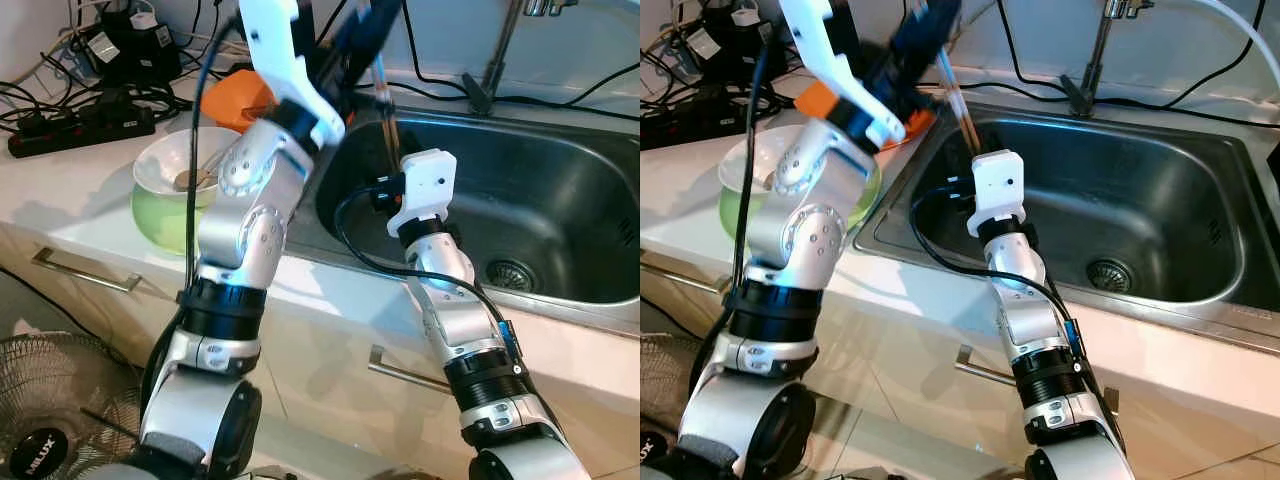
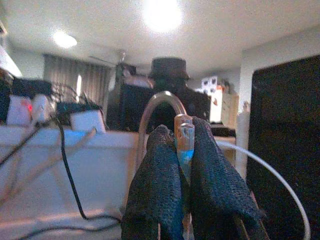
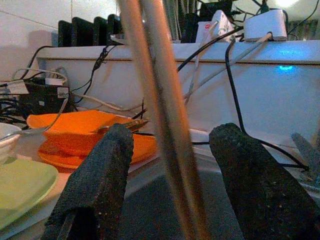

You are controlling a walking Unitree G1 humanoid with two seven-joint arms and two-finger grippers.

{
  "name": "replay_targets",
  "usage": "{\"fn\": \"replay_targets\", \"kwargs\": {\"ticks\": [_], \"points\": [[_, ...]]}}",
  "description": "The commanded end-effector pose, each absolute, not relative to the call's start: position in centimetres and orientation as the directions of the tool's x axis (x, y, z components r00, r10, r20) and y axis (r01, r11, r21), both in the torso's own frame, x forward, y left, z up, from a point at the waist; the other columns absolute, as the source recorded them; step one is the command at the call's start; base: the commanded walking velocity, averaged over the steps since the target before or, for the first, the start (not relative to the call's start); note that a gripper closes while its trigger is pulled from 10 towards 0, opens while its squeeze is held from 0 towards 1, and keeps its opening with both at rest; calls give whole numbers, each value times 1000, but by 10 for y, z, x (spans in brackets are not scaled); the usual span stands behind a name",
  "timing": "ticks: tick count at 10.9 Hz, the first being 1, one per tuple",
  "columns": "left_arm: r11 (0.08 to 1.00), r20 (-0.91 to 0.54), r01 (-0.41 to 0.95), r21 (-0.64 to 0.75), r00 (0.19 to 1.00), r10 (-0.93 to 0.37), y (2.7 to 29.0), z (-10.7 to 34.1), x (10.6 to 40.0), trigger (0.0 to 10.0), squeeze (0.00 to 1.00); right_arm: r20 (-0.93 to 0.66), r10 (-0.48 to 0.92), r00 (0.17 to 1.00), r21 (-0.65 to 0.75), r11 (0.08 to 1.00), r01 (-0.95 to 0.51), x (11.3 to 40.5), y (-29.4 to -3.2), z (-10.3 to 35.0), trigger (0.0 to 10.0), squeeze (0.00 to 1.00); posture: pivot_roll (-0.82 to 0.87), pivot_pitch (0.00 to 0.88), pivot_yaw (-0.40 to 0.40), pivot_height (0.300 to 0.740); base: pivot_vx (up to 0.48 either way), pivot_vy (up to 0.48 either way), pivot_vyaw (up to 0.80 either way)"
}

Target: Kitchen organization

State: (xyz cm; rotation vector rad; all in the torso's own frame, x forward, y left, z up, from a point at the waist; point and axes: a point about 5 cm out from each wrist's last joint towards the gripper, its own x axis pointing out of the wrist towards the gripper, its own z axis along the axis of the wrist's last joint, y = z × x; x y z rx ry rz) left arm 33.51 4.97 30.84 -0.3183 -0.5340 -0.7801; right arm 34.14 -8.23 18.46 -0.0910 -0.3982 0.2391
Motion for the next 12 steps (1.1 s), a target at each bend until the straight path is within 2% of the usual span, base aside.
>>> {"fn": "replay_targets", "kwargs": {"ticks": [1, 4, 5, 8, 9, 10, 12], "points": [[652, 561, 756, -51, 562, -608, 47, 311, 331, 10000, 0, 397, 245, 885, -137, 969, -207, 339, -81, 189, 10000, 0, 3, 15, 72, 740, 0, 0, 0], [657, 529, 754, -17, 564, -634, 47, 307, 330, 10000, 0, 401, 218, 890, -121, 975, -185, 339, -83, 189, 10000, 0, -3, 7, 83, 740, 0, 0, 0], [698, 534, 716, 8, 587, -608, 49, 308, 332, 10000, 0, 401, 216, 890, -118, 976, -184, 339, -83, 189, 10000, 0, -5, 3, 85, 740, 0, 0, 0], [730, 541, 683, 29, 603, -586, 51, 309, 333, 10000, 0, 400, 217, 891, -112, 976, -187, 338, -81, 188, 10000, 0, -5, 8, 89, 740, 0, 0, 0], [725, 540, 689, 20, 603, -588, 51, 308, 333, 10000, 0, 399, 214, 892, -105, 977, -188, 338, -82, 188, 4902, 0, -5, 8, 89, 740, 0, 0, 0], [720, 536, 694, 15, 602, -592, 50, 308, 333, 10000, 0, 399, 213, 892, -100, 977, -189, 338, -82, 187, 275, 0, -2, 13, 90, 740, 0, 0, 0], [703, 519, 711, 11, 597, -612, 47, 303, 332, 10000, 0, 394, 227, 891, -89, 974, -209, 338, -79, 187, 0, 0, -1, 17, 91, 740, 0, 0, 0]]}}
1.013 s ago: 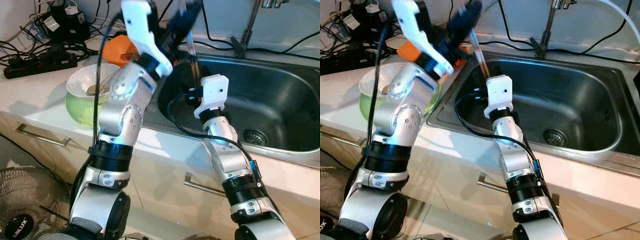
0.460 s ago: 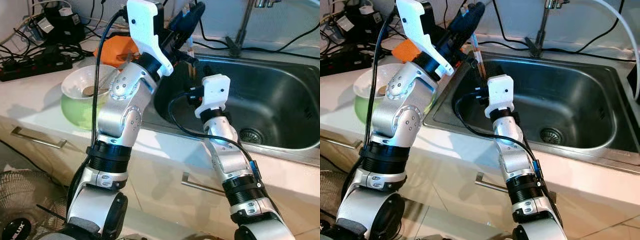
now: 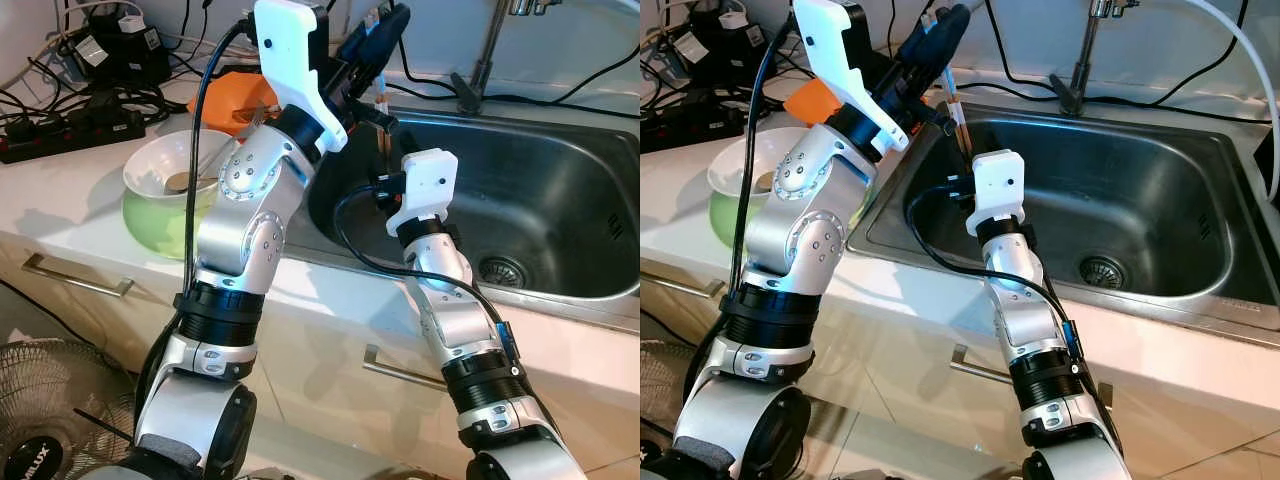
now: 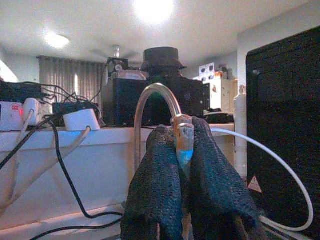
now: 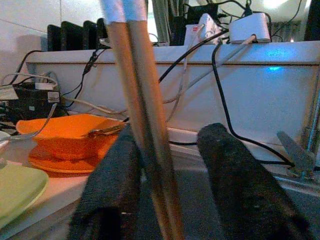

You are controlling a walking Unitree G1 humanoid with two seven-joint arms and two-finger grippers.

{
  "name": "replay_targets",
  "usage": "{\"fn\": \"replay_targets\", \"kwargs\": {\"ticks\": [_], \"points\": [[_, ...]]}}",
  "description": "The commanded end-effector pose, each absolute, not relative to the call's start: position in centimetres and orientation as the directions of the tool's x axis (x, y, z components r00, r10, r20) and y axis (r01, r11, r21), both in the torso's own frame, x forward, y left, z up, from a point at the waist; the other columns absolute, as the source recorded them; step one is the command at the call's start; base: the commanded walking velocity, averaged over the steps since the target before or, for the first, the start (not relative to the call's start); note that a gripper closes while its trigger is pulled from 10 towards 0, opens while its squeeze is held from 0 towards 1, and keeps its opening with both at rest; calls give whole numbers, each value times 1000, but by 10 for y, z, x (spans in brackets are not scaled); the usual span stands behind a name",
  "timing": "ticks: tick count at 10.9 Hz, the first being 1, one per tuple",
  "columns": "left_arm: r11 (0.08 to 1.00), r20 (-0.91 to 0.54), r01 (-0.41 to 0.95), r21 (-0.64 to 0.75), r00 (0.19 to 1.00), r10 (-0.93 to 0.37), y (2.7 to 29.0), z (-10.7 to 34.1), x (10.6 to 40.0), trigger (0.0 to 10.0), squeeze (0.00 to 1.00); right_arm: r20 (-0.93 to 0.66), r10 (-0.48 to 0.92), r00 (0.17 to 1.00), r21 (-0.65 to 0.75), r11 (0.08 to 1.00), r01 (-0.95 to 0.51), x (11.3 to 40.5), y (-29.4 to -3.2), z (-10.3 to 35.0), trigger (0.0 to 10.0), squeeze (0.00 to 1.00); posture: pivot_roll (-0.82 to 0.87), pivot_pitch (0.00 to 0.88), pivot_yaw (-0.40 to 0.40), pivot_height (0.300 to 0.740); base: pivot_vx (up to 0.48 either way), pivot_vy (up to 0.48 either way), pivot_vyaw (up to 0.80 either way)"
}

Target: Kitchen organization

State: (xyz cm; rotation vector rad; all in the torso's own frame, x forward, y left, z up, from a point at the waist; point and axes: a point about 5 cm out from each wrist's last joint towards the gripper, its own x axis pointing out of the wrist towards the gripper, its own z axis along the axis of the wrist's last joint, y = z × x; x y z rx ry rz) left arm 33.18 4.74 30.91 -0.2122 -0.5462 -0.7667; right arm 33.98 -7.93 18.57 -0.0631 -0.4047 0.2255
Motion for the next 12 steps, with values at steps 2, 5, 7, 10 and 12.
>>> {"fn": "replay_targets", "kwargs": {"ticks": [2, 5, 7, 10, 12], "points": [[698, 518, 716, 12, 593, -617, 46, 304, 332, 10000, 0, 396, 227, 890, -83, 974, -212, 338, -79, 187, 0, 0, 2, 21, 89, 740, 0, 0, 0], [701, 517, 713, 9, 597, -614, 47, 304, 332, 10000, 0, 397, 226, 889, -78, 974, -213, 338, -79, 188, 0, 0, 4, 23, 90, 740, 0, 0, 0], [700, 512, 714, -5, 603, -612, 47, 304, 334, 10000, 1000, 399, 222, 890, -75, 975, -210, 339, -80, 188, 0, 0, 5, 26, 88, 740, 0, 0, 0], [696, 511, 718, -10, 602, -613, 47, 303, 333, 10000, 1000, 394, 216, 893, -65, 976, -207, 339, -82, 188, 0, 0, 6, 29, 85, 740, 0, 0, 0], [695, 516, 719, -23, 604, -607, 49, 304, 333, 10000, 1000, 383, 201, 902, -50, 979, -197, 342, -85, 188, 0, 0, 7, 27, 81, 740, 0, 0, 0]]}}
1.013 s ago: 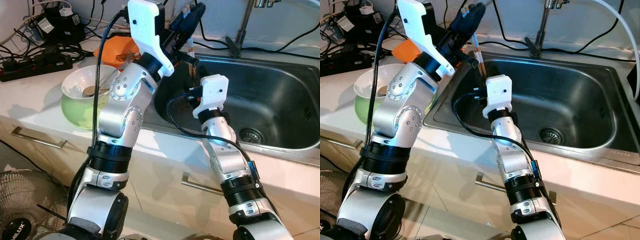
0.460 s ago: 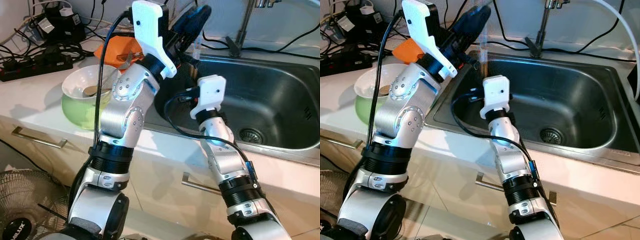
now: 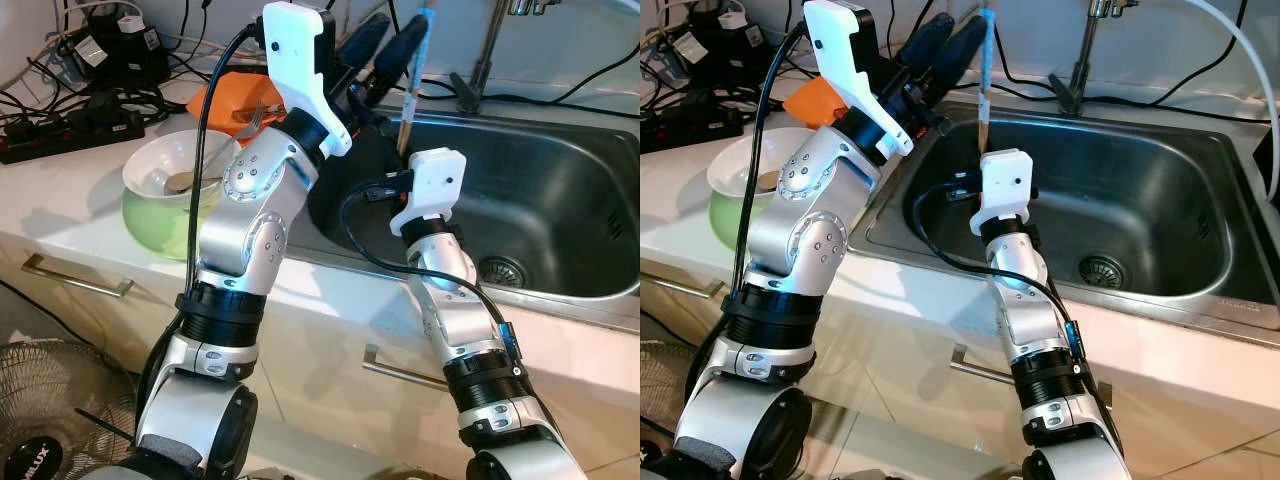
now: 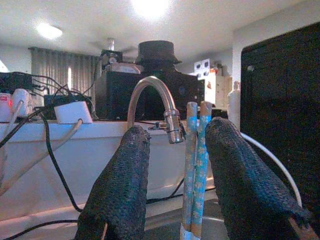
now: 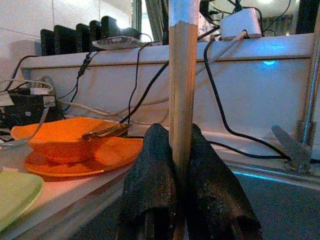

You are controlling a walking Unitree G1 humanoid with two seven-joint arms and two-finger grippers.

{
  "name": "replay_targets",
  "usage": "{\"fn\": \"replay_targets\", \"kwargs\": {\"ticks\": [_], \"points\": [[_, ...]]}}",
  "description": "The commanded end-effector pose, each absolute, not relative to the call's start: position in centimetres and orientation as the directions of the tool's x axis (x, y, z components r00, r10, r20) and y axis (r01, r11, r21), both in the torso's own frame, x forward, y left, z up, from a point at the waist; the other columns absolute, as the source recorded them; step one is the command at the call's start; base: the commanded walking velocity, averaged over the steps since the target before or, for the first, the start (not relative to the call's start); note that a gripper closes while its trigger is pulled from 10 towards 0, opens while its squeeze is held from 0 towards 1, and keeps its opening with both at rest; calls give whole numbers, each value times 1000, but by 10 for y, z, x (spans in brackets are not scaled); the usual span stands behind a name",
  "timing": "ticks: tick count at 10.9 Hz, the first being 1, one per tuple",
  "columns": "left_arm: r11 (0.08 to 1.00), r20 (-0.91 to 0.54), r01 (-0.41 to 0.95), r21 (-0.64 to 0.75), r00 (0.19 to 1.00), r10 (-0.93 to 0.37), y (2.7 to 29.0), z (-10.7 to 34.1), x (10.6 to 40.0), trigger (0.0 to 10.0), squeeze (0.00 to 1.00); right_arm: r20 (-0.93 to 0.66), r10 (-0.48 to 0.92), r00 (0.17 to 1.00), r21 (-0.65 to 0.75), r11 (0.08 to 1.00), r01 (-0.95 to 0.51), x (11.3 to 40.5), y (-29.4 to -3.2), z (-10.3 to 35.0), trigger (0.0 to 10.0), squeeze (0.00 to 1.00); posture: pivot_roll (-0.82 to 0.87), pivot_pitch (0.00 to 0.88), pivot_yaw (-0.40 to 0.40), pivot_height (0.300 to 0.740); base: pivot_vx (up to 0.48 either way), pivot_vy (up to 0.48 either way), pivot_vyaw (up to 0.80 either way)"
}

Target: Kitchen organization

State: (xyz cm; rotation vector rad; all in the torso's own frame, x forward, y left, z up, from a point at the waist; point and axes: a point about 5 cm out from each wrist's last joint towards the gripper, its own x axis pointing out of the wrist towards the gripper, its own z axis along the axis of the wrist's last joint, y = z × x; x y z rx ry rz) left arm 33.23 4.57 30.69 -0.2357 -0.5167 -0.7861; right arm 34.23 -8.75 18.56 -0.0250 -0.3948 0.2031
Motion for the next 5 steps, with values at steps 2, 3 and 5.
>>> {"fn": "replay_targets", "kwargs": {"ticks": [2, 3, 5], "points": [[708, 531, 702, -77, 630, -567, 58, 299, 335, 10000, 1000, 331, 152, 931, -68, 988, -137, 356, -97, 189, 0, 0, 13, 28, 76, 740, 0, 0, 0], [710, 525, 694, -119, 651, -548, 62, 291, 337, 10000, 0, 321, 142, 937, -82, 989, -122, 363, -101, 194, 2902, 0, 13, 27, 73, 740, 0, 0, 0], [725, 491, 675, -138, 682, -541, 66, 278, 337, 10000, 0, 292, 129, 948, -113, 989, -100, 372, -105, 196, 10000, 0, 18, 28, 70, 740, 0, 0, 0]]}}
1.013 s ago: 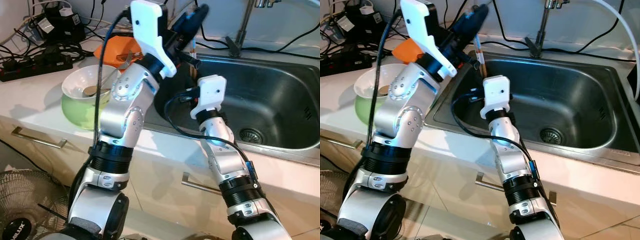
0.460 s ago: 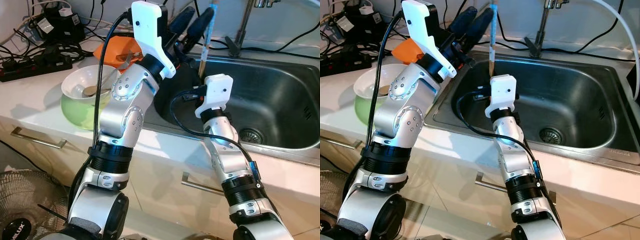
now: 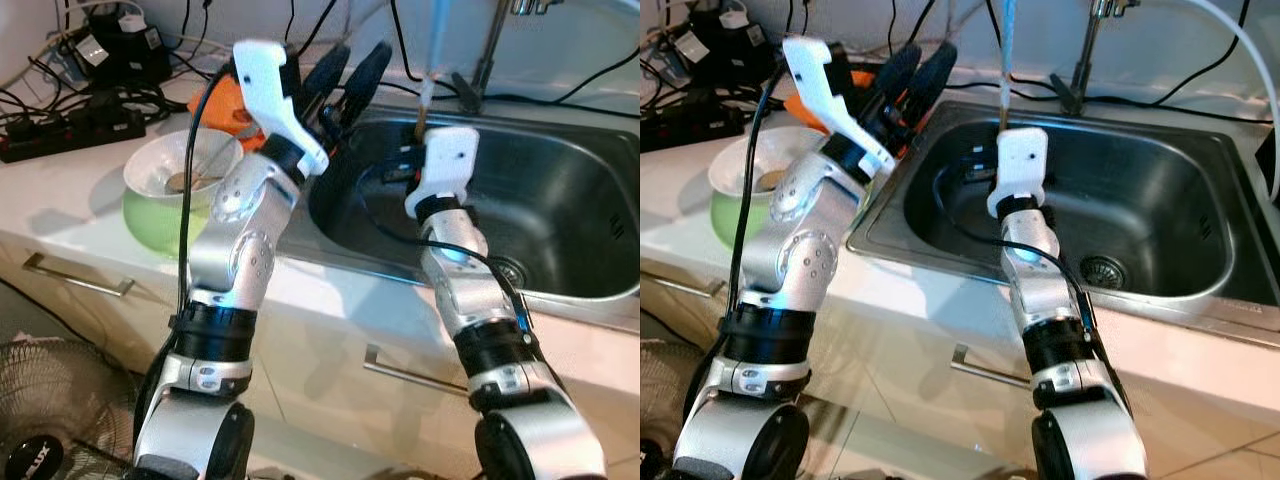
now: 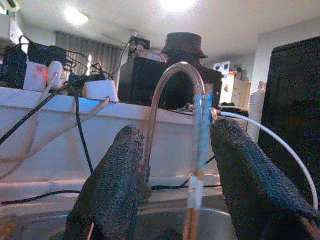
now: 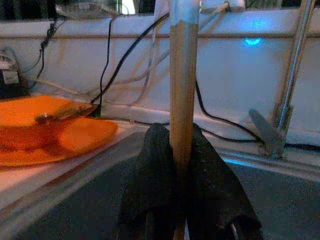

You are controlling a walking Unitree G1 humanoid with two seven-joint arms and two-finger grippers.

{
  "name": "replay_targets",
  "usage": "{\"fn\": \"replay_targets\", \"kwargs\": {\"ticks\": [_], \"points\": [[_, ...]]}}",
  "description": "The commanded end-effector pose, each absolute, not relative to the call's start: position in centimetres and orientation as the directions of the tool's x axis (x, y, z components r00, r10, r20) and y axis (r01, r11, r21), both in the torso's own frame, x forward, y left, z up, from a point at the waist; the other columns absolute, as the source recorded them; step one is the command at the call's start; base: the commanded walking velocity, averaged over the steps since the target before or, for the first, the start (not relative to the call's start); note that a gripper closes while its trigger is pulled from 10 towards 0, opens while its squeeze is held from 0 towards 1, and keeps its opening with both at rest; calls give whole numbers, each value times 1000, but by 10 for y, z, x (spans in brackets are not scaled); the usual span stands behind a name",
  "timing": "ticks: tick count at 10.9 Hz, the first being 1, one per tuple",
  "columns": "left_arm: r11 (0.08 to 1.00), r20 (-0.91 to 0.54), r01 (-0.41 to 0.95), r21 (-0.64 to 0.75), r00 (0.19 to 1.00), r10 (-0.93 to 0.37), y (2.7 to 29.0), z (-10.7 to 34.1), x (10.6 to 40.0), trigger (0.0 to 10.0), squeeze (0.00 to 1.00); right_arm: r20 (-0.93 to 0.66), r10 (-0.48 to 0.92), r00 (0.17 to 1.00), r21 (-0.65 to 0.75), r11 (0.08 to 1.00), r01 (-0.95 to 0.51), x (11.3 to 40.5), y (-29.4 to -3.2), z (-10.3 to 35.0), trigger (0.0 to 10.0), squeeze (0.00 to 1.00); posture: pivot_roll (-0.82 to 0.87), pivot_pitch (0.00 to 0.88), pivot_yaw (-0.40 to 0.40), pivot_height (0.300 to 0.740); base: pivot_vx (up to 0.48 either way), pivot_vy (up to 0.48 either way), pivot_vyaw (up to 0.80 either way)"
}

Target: Kitchen organization

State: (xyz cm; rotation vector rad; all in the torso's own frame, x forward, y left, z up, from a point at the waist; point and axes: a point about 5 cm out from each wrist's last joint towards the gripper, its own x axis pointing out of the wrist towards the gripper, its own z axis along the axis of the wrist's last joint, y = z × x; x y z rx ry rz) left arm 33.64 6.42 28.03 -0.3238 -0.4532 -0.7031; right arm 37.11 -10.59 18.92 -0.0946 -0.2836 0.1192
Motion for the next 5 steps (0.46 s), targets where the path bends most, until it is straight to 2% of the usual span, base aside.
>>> {"fn": "replay_targets", "kwargs": {"ticks": [1, 3, 4, 5], "points": [[740, 476, 654, -156, 706, -524, 70, 273, 338, 10000, 0, 239, 112, 964, -129, 988, -83, 379, -109, 193, 10000, 0, 17, 26, 68, 740, 0, 0, 0], [778, 420, 609, -151, 752, -508, 77, 260, 340, 10000, 0, 56, 51, 997, -151, 988, -42, 395, -126, 182, 10000, 0, 15, 24, 61, 740, 0, 0, 0], [827, 265, 553, -100, 816, -513, 81, 233, 345, 10000, 0, -40, 32, 999, -115, 993, -36, 402, -136, 177, 10000, 0, 18, 22, 55, 740, 0, 0, 0], [832, 208, 546, -96, 829, -520, 81, 222, 344, 10000, 0, -78, 21, 997, -106, 994, -29, 403, -141, 175, 10000, 0, 19, 22, 53, 740, 0, 0, 0]]}}
